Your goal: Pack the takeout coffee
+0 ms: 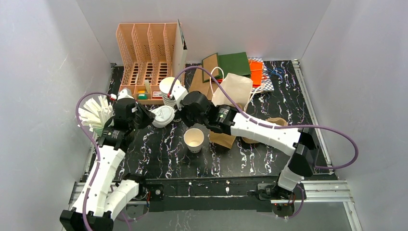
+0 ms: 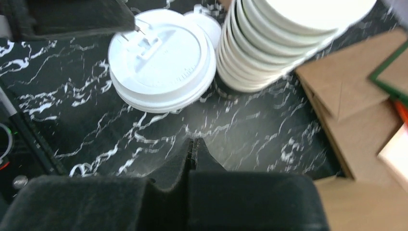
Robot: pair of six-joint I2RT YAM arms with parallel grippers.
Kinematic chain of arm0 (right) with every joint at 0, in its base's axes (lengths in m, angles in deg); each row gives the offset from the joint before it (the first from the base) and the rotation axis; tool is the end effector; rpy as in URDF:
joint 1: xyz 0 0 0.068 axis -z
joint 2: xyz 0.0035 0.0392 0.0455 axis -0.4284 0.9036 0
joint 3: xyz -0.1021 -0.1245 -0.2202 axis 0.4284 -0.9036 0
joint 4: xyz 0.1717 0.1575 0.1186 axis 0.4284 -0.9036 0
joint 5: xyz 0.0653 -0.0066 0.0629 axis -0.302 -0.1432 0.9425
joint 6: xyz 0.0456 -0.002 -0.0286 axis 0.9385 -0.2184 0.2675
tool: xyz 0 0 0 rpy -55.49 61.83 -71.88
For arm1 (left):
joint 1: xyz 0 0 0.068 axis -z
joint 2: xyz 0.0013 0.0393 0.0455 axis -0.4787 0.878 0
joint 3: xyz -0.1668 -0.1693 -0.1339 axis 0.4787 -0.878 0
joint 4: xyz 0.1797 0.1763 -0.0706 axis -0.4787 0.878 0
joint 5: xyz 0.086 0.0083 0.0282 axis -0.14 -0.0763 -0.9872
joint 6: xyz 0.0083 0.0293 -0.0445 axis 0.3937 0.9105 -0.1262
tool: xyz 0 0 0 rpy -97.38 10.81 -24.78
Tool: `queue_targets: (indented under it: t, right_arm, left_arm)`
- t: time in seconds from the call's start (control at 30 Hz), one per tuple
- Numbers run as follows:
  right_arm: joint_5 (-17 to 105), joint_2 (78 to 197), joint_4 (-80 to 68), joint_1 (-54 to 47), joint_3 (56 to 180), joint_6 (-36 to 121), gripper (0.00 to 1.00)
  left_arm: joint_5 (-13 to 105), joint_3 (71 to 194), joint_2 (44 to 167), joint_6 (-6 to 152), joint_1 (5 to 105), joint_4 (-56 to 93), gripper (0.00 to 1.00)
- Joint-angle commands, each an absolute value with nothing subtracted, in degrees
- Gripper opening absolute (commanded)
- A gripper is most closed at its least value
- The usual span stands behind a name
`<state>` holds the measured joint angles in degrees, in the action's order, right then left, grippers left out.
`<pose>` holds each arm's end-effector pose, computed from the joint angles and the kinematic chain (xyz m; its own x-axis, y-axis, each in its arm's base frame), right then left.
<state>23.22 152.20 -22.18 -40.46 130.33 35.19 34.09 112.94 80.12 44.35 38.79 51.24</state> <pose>0.1697 0.3575 0.3583 -0.1614 -0.3851 -0.9086 -0.8009 0.5891 -0.1075 0.1852 -0.0310 0.3358 -0.4265 -0.5804 -0.6937 -0.2022 0.8088 -0.5523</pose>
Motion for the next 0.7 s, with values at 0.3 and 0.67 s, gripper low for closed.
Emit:
queue_targets:
  t: [0.3, 0.67]
  right_arm:
    - [20.92, 146.74, -42.99, -40.28, 139.59, 49.12, 0.23]
    - [23.72, 147.19, -49.22, -40.28, 140.81, 49.20, 0.44]
  left_arm:
    - [23.51, 107.11, 78.77, 35.22, 60.44, 47.06, 0.00]
    - [4.70, 109.30, 85.94, 36.43, 81.16, 46.90, 0.00]
